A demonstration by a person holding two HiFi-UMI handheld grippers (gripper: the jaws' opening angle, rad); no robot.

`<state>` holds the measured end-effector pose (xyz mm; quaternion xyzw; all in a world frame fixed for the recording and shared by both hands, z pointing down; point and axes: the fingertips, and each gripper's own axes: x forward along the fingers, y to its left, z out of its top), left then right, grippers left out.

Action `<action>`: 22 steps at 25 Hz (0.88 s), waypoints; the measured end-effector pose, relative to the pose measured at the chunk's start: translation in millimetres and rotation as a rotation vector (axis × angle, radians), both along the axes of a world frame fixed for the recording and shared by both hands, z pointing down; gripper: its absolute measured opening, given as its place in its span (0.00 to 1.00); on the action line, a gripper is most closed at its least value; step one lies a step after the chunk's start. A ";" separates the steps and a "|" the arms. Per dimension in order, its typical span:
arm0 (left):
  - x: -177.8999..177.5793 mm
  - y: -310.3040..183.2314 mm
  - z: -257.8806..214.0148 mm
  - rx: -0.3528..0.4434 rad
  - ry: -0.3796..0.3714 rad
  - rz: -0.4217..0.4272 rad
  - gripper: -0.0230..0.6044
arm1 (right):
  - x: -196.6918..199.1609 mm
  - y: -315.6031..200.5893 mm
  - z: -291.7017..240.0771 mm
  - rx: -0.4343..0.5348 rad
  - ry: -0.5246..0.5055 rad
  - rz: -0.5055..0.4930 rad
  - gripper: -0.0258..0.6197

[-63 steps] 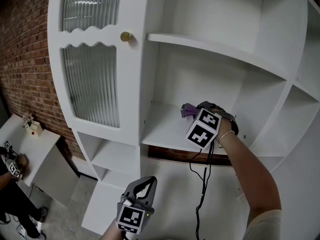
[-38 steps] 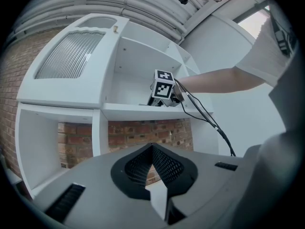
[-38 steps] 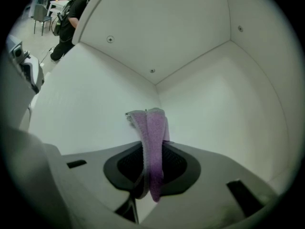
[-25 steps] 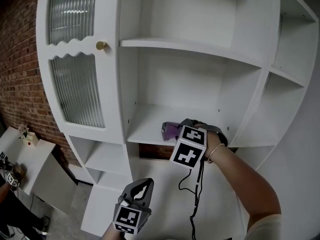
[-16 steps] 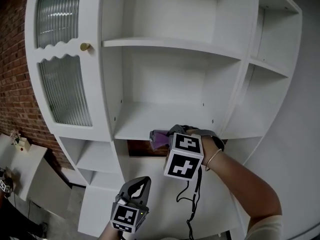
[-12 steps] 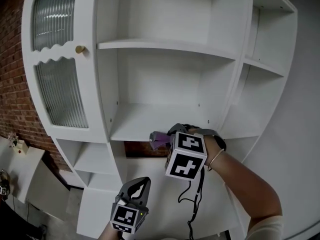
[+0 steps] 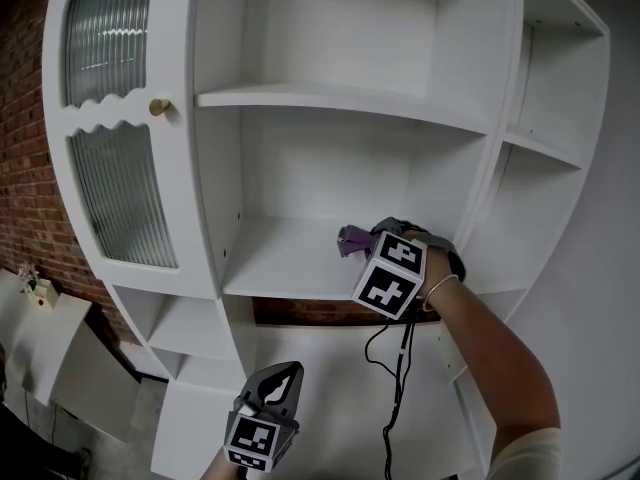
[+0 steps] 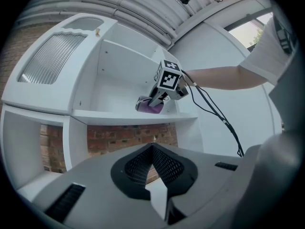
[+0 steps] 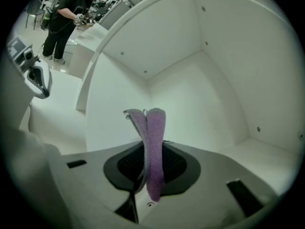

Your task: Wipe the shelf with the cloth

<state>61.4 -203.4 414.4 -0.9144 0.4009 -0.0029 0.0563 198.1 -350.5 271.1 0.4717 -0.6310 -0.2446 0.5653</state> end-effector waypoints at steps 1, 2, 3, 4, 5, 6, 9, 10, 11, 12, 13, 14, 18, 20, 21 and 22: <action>-0.7 -3.3 0.6 -0.003 0.001 -0.005 0.06 | 4.8 -9.8 -1.5 0.011 0.002 0.009 0.16; -1.4 -6.5 1.1 -0.005 0.002 -0.010 0.06 | 9.1 -19.7 -3.0 0.025 0.010 0.017 0.16; -2.2 -9.7 1.6 -0.007 0.002 -0.016 0.06 | 13.1 -29.5 -4.1 0.038 0.025 0.022 0.16; -3.2 -12.8 2.4 -0.009 0.001 -0.021 0.06 | 16.6 -39.2 -4.4 0.049 0.046 0.024 0.17; -4.6 -15.9 3.4 -0.012 0.001 -0.027 0.06 | 19.8 -48.7 -3.4 0.056 0.069 0.024 0.17; -6.5 -19.1 4.6 -0.016 0.001 -0.034 0.06 | 22.9 -57.8 -1.5 0.058 0.091 0.023 0.17; -13.4 -29.3 9.8 -0.043 -0.004 -0.056 0.06 | 34.1 -83.2 5.4 0.055 0.136 0.030 0.17; -15.7 -32.6 11.9 -0.056 -0.005 -0.063 0.06 | 38.3 -90.7 7.6 0.055 0.152 0.035 0.17; -18.1 -36.2 13.7 -0.062 -0.005 -0.072 0.06 | 42.1 -97.5 10.2 0.055 0.172 0.040 0.17; -20.5 -39.9 15.4 -0.061 -0.002 -0.083 0.06 | 45.1 -103.8 13.1 0.054 0.192 0.044 0.17; -22.5 -43.5 17.5 -0.060 -0.001 -0.092 0.06 | 47.6 -109.6 16.0 0.052 0.208 0.047 0.17; -23.8 -46.6 20.0 -0.061 -0.001 -0.099 0.06 | 50.3 -115.1 18.5 0.050 0.217 0.055 0.17; -24.3 -55.5 26.7 -0.074 -0.007 -0.108 0.06 | 61.8 -131.1 26.3 0.028 0.260 0.088 0.17; -23.0 -57.9 26.9 -0.080 -0.005 -0.109 0.06 | 65.3 -133.8 31.6 -0.004 0.262 0.100 0.17; -22.5 -58.6 27.5 -0.082 -0.007 -0.109 0.06 | 66.3 -133.7 34.0 -0.024 0.251 0.107 0.17; -22.0 -58.7 28.3 -0.082 -0.010 -0.108 0.06 | 66.4 -132.7 35.9 -0.041 0.239 0.113 0.17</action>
